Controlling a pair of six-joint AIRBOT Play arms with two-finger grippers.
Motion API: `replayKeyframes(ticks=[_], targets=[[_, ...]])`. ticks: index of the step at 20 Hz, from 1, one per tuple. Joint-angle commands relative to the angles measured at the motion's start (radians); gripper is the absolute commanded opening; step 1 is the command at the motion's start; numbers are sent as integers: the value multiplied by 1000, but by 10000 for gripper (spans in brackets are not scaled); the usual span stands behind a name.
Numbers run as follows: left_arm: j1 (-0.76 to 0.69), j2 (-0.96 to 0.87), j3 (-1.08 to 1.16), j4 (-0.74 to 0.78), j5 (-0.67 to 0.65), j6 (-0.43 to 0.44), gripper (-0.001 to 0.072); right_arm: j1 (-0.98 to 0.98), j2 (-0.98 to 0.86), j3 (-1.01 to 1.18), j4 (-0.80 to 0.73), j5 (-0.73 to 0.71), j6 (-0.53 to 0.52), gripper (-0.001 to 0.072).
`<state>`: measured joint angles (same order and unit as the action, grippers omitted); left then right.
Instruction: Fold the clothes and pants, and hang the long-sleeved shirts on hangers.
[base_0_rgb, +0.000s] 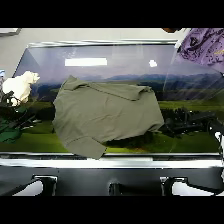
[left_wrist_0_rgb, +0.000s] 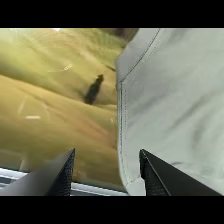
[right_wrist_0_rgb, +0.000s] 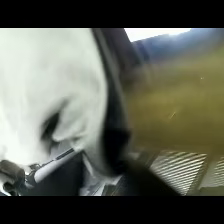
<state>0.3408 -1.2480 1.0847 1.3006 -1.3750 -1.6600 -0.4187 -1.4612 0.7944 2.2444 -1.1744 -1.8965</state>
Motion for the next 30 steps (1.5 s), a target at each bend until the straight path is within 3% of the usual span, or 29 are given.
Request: replayKeyframes(ticks=[1,3,9,12,27,29,30], targets=[[1,2,-8,-23,-17,-57,466,0,-31,-2,31,32,-45,24],[12,21,-69,-40,6,15,466,0,-13,-2,29,45,-45,27],[88,190,-497,-293,173,243,467,0,94,-2,25,33,-25,26],[85,192,-594,-361,185,286,466,0,130,-2,25,34,-25,27],[-58,82,-623,-410,273,299,465,0,142,-2,29,15,-2,27],[-64,77,-623,-444,302,299,371,0,142,-2,29,13,-2,27],[-64,70,-623,-466,307,299,362,0,142,-2,30,12,-1,27]])
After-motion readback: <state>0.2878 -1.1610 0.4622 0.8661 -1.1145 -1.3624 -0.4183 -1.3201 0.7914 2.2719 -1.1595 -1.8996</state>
